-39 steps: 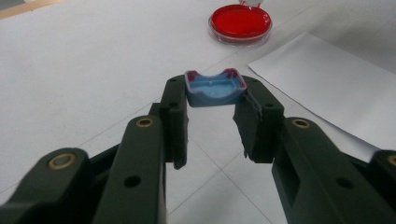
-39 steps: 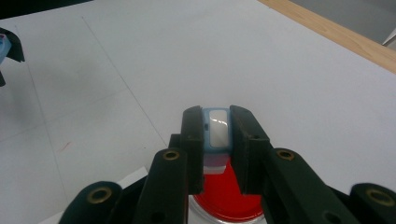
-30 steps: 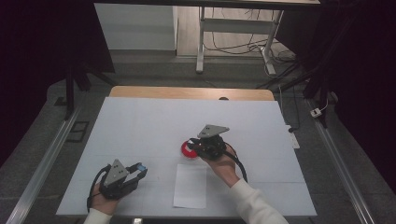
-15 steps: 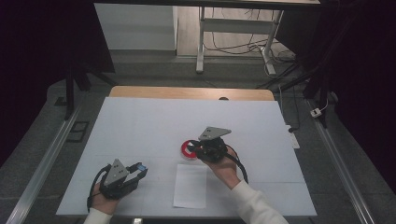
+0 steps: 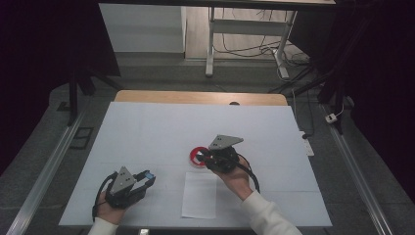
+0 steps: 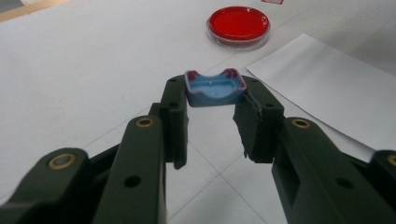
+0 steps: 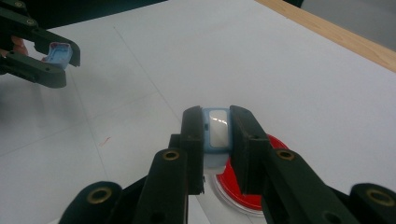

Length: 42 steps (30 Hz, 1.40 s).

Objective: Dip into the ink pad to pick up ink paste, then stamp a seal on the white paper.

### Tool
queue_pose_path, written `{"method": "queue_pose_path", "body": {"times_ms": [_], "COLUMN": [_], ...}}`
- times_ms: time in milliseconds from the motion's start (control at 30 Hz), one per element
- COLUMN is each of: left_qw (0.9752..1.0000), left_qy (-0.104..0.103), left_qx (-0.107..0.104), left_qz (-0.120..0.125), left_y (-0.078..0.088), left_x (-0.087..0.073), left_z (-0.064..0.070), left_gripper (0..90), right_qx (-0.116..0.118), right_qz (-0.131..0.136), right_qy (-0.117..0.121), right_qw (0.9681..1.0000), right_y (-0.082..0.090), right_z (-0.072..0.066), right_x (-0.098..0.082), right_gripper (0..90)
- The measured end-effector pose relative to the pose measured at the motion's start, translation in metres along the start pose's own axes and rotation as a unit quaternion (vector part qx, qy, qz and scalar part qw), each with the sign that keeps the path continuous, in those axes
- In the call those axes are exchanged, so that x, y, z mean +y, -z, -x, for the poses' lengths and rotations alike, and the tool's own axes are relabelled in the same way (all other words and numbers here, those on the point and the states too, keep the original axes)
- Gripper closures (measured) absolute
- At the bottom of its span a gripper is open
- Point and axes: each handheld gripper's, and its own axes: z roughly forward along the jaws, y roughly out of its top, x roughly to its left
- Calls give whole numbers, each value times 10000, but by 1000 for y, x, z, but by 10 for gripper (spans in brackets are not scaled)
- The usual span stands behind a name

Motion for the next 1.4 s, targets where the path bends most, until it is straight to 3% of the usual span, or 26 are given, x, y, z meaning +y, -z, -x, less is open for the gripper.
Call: {"method": "queue_pose_path", "body": {"times_ms": [1400], "left_qw": [10000], "left_qy": [-63], "left_qx": [30], "left_qz": [-17], "left_y": [-2], "left_x": [-1], "left_z": [2], "left_gripper": [647], "right_qx": [-9], "right_qz": [24], "right_qy": [72], "right_qw": [10000], "right_y": [4], "right_z": [-6], "right_x": [-2], "right_gripper": [750]}}
